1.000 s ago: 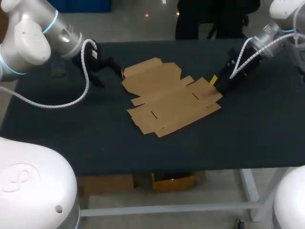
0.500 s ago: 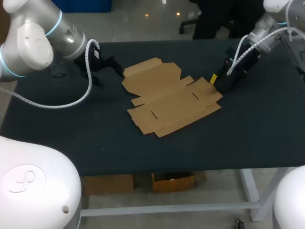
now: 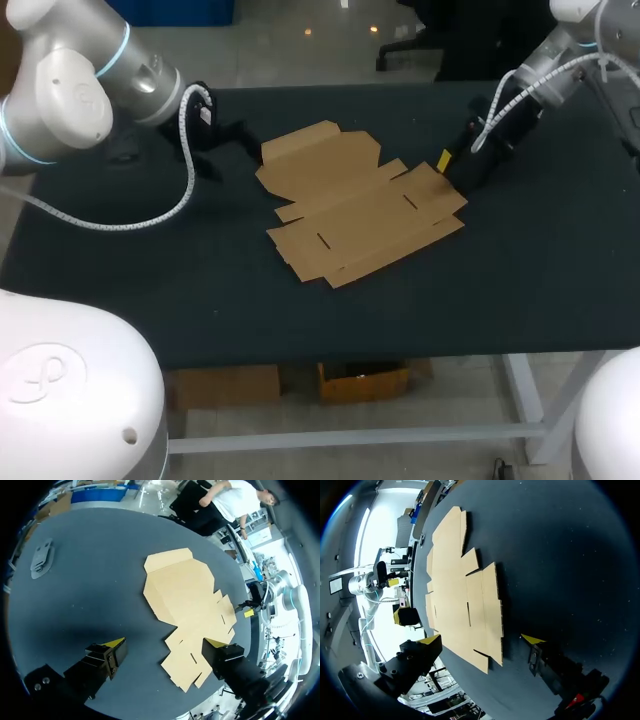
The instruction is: Assemble the packaging by folding the flat box into shape, placing the metal phone stand inside, and closing the box properly
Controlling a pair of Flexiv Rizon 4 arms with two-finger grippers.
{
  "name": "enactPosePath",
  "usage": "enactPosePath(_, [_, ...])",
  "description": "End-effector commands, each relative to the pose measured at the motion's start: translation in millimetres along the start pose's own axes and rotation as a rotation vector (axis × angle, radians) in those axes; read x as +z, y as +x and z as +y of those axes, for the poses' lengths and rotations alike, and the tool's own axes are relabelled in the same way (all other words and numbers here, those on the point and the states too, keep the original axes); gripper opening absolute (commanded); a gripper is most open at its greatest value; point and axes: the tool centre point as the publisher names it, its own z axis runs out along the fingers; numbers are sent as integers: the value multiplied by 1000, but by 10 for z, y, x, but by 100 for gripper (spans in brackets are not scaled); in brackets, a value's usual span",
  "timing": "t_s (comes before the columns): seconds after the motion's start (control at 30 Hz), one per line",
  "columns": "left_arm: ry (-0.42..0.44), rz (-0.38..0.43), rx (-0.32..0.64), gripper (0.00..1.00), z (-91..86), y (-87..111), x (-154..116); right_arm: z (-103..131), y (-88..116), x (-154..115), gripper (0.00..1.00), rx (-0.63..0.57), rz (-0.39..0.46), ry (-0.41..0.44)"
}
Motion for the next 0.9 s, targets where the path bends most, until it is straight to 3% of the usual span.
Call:
enactPosePath(0.03, [7, 0, -4, 100, 38, -15, 6, 104, -53, -34, 100, 17, 11, 94])
enactPosePath(0.27, [12, -2, -14, 100, 37, -32, 5, 143, -115, 23, 100, 35, 36, 105])
enactPosePath(0.43, [17, -3, -17, 100, 38, -34, 4, 125, -98, 93, 100, 38, 43, 44])
enactPosePath(0.53, [18, -5, -20, 100, 43, -48, 6, 110, -107, 133, 79, 33, 59, 10])
enactPosePath(0.63, [16, -7, -23, 100, 41, -61, 20, 102, -110, 155, 69, 29, 75, -20])
enactPosePath(0.73, [14, -8, -26, 100, 40, -70, 26, 98, -95, 155, 50, 27, 78, -39])
enactPosePath(0.9, [15, -5, -28, 100, 51, -89, 22, 95, -67, 165, 50, 15, 82, -63])
